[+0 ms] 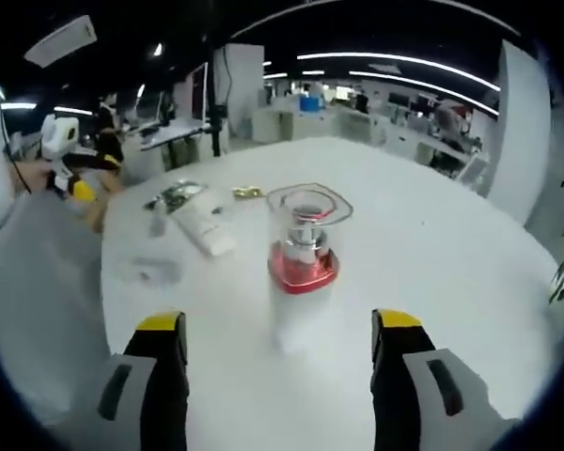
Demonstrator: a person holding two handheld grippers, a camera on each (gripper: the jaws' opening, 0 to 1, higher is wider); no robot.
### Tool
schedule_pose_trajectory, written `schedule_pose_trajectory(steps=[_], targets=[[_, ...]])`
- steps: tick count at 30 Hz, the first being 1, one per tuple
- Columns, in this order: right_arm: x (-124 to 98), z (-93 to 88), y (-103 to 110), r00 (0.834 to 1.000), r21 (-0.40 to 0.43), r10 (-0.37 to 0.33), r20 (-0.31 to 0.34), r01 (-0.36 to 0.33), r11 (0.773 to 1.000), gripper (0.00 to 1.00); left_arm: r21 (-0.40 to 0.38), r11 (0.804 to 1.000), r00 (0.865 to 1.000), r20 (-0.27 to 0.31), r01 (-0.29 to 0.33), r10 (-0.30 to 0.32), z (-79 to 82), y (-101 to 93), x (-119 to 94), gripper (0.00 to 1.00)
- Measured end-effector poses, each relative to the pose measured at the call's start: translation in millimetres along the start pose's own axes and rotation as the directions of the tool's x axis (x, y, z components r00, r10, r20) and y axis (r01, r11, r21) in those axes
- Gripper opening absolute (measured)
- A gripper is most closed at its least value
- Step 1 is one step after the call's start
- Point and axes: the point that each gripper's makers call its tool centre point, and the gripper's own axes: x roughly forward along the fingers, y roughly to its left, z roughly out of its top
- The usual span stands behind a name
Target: Arrange the skincare products in the storage area until every visible bottle or jar stands upright without overlapping.
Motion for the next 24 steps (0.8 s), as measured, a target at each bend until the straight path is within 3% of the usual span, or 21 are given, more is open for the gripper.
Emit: schedule_pose_trajectory(steps=[3,6,13,21,24], targets=[[-7.1,1.9,3.4,0.998,0.020,-0.064,0.008,0.064,0.998,1.00,0.000,1.000,1.000,0.014,0.006,-0.006,2.1,-0.2,-0.8,0.70],[-14.6,9.3,14.2,0.995,0.035,-0.085,0.043,0.083,0.996,1.00,-0.006,1.000,1.000,0.026,0.008,-0.008,4.5,-1.9,-3.1,0.71],[-24.4,12.5,35.8,0.992,0.098,-0.115,0.049,0.110,0.989,1.00,-0.023,1.000,0.999,0.040,0.008,-0.007,6.1,0.0,-4.5,0.72],[-38.7,41.3,75.1,0.973,0.168,-0.190,0.129,0.167,0.971,1.00,-0.025,0.999,0.999,0.048,0.020,-0.019,7.5,-2.4,-4.6,0.71],[-40.4,44.3,82.3,0.967,0.191,-0.216,0.139,0.188,0.964,1.00,-0.026,0.999,0.998,0.050,0.026,-0.024,8.4,-4.2,-4.7,0.72]])
